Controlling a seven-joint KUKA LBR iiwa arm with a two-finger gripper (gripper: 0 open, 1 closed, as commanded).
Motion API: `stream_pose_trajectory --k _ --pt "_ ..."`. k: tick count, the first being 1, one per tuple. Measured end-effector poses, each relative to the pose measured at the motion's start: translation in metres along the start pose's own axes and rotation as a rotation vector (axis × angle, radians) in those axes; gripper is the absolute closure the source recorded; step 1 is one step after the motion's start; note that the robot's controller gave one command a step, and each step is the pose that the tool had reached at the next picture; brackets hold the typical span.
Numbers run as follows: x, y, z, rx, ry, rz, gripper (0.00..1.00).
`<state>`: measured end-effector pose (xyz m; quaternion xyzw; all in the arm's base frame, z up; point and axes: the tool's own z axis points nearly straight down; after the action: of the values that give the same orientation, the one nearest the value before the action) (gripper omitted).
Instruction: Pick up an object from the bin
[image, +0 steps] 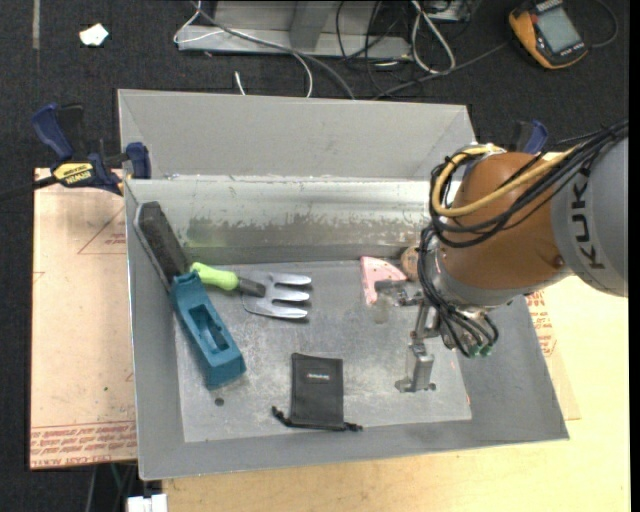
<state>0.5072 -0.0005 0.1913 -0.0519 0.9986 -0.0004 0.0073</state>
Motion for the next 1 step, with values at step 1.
stream_pose_trajectory --k 1 --pt "0.0016 0.0087 0.04 -0.001 0.005 0.022 0.0"
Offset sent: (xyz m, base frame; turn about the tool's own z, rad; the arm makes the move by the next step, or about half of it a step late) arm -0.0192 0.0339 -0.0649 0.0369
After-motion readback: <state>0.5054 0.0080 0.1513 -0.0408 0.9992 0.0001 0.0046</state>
